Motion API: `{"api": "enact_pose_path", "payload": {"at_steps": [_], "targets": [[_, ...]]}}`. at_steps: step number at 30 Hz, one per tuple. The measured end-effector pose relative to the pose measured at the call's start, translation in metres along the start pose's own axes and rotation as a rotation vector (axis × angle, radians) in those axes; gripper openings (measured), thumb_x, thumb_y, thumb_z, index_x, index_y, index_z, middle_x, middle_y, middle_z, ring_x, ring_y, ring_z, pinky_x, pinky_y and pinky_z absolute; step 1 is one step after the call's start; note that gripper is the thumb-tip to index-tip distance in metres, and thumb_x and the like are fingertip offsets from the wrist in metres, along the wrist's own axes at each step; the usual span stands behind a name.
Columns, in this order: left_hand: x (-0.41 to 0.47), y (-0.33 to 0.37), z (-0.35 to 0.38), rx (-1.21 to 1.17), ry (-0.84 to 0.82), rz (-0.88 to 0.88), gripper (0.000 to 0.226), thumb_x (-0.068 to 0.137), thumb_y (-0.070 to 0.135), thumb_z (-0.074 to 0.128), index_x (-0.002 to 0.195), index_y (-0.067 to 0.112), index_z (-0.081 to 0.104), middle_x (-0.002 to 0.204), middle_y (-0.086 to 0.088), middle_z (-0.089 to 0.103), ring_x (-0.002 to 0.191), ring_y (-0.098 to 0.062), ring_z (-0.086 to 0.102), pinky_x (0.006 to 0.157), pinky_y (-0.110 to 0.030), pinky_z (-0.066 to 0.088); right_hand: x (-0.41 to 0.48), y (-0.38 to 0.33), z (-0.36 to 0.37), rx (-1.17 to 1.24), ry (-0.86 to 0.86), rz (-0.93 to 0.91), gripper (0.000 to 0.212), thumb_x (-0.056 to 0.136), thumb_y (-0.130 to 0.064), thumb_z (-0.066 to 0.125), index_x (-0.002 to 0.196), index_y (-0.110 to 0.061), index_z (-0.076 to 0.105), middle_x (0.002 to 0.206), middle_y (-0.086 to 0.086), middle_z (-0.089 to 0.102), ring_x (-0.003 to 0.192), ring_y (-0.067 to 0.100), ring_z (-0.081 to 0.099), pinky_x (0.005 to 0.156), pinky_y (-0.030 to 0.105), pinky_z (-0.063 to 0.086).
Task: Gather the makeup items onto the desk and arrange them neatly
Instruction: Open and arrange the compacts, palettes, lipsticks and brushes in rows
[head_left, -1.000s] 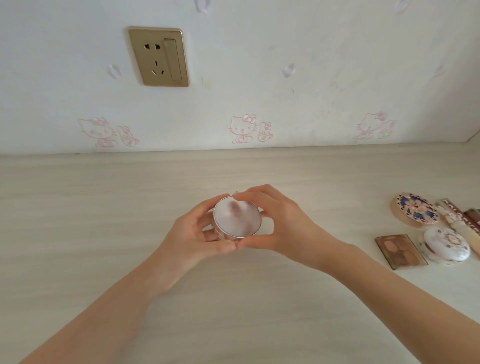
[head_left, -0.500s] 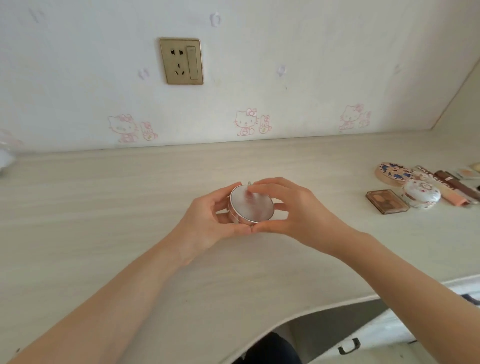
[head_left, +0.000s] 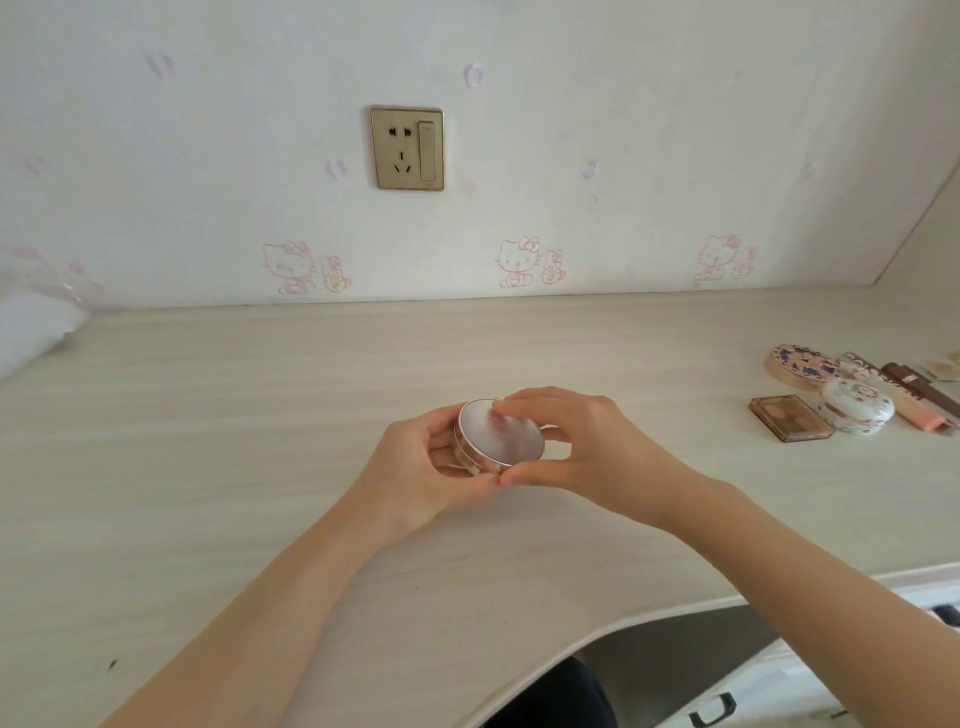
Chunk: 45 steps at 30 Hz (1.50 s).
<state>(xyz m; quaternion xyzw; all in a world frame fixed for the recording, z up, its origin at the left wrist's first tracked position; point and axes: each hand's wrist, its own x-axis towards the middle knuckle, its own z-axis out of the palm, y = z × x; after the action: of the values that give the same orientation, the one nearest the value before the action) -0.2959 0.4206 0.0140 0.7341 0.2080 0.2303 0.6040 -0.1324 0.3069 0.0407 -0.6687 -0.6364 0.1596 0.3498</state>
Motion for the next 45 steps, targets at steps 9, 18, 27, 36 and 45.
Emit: {"api": "enact_pose_path", "payload": {"at_steps": [9, 18, 27, 36, 45], "targets": [[-0.002, -0.005, -0.002, -0.024, 0.025, 0.029, 0.069, 0.058, 0.003, 0.086, 0.12, 0.024, 0.062, 0.1, -0.005, 0.073, 0.093, -0.03, 0.069, 0.077, -0.029, 0.056, 0.003, -0.004, -0.002, -0.188, -0.09, -0.069, 0.066, 0.069, -0.048, 0.078, 0.125, -0.033, 0.048, 0.12, -0.017, 0.046, 0.112, 0.002, 0.047, 0.096, 0.026, 0.044], [-0.006, -0.003, -0.001, -0.011, 0.036, 0.064, 0.068, 0.062, -0.011, 0.082, 0.117, 0.024, 0.061, 0.099, -0.001, 0.074, 0.087, -0.015, 0.071, 0.075, -0.022, 0.053, 0.01, -0.009, -0.008, -0.193, -0.164, -0.004, 0.084, 0.064, -0.046, 0.082, 0.137, -0.034, 0.043, 0.113, -0.014, 0.039, 0.105, 0.006, 0.047, 0.096, 0.028, 0.044], [-0.007, -0.001, 0.0, 0.003, 0.055, 0.086, 0.07, 0.06, -0.006, 0.085, 0.118, 0.025, 0.061, 0.102, 0.0, 0.074, 0.095, -0.019, 0.07, 0.083, -0.028, 0.055, 0.011, -0.013, -0.02, -0.136, -0.207, 0.045, 0.074, 0.072, -0.036, 0.079, 0.138, -0.036, 0.045, 0.117, -0.013, 0.043, 0.115, 0.005, 0.044, 0.101, 0.025, 0.044], [-0.002, -0.002, -0.002, -0.052, 0.056, 0.029, 0.069, 0.064, 0.006, 0.086, 0.123, 0.018, 0.053, 0.102, -0.003, 0.073, 0.092, -0.02, 0.071, 0.082, -0.037, 0.056, 0.013, -0.025, -0.022, 0.054, -0.087, 0.043, 0.045, 0.082, -0.022, 0.072, 0.126, -0.02, 0.061, 0.122, -0.018, 0.058, 0.11, -0.001, 0.056, 0.094, 0.015, 0.046], [0.0, -0.006, -0.013, 0.19, -0.073, 0.1, 0.069, 0.061, 0.031, 0.086, 0.123, 0.036, 0.055, 0.119, 0.018, 0.065, 0.115, 0.0, 0.057, 0.098, -0.022, 0.043, 0.005, -0.023, -0.011, 0.01, -0.073, -0.025, 0.029, 0.09, -0.021, 0.063, 0.116, -0.035, 0.062, 0.109, -0.025, 0.066, 0.1, 0.008, 0.061, 0.09, 0.022, 0.046]]}}
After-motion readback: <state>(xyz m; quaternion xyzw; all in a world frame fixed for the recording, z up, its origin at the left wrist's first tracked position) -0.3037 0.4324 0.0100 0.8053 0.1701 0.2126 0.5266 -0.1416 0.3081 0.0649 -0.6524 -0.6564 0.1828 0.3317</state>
